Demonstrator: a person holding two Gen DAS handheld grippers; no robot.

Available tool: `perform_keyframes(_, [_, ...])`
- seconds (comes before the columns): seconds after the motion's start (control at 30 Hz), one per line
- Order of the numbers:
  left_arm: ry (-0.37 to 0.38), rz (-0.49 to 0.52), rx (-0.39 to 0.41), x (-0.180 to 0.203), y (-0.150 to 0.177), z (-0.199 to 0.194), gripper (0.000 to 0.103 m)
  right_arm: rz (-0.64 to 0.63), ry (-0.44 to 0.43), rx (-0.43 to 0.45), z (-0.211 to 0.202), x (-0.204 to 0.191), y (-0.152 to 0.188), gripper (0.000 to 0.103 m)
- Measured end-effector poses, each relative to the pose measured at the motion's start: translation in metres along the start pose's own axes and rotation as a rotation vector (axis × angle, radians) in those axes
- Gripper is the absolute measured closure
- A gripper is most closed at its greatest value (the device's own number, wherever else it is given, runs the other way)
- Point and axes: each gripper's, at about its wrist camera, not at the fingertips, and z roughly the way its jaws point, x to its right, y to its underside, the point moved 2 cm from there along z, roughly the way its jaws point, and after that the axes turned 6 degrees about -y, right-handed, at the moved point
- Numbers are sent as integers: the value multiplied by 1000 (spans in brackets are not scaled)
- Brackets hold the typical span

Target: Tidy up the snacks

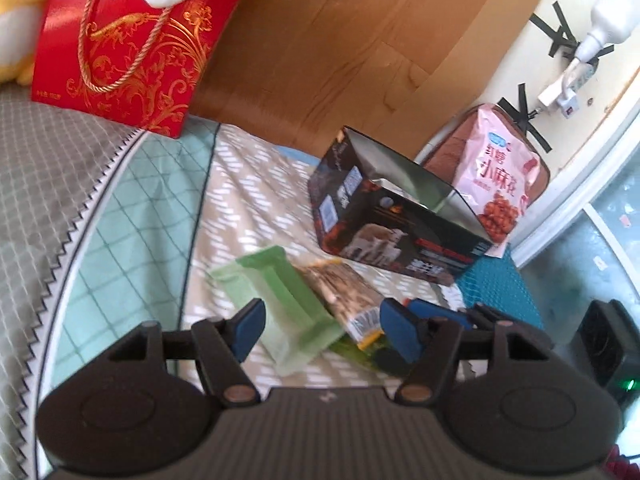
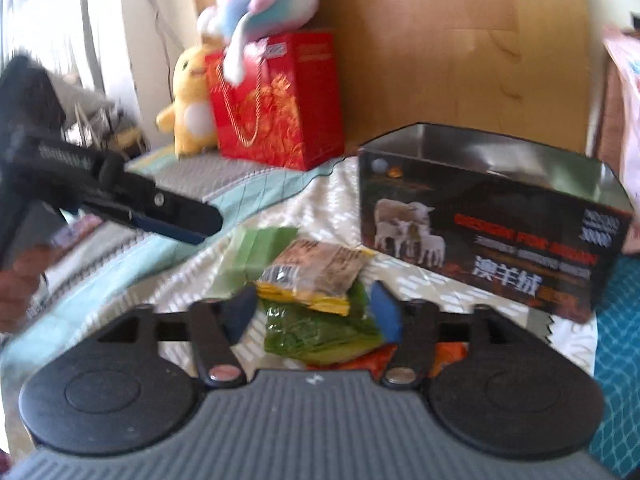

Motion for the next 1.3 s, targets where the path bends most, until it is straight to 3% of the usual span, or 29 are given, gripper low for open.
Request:
perform_keyframes(0.23, [20, -10, -18, 6, 13, 2, 38, -280, 164, -18, 18, -25, 7, 27])
perform_keyframes(0.3, [22, -12, -14, 5, 16, -1, 38, -322, 164, -28, 21, -27, 8, 41])
perform_keyframes(0.33, [22, -15, -12, 4, 17, -2, 38, -330, 151, -30, 21, -27, 9, 60])
perform_keyframes(0.4, [21, -25, -11, 2, 19, -5, 38, -296, 134, -20, 19, -24, 5, 75])
perform_keyframes(0.47, [22, -34, -10, 0, 20, -7, 38, -197, 103, 0, 8, -17, 2, 82])
perform_keyframes(0.57, [28, -33, -4, 1, 21, -13, 38, 53, 18, 55, -19, 2, -3, 83])
perform_keyframes(0.73, [58, -16, -6, 11, 25, -16, 36, 566, -284, 133, -76, 48, 23, 84])
perform_keyframes(0.8, [70, 2, -15, 19, 27, -14, 36, 695, -322, 147, -91, 61, 41, 85])
perform_keyframes(0.87, [77, 17, -24, 27, 31, -11, 36, 762, -284, 159, -103, 70, 57, 85])
perform_keyframes(0.97, [81, 32, -43, 36, 34, -7, 36, 787, -128, 172, -118, 79, 74, 81])
perform_keyframes(1.17, [70, 50, -54, 44, 40, -10, 36, 607, 63, 177, -122, 65, 78, 63])
perform_keyframes(1.3, [64, 51, -62, 48, 42, -12, 36, 523, 92, 168, -122, 58, 80, 59])
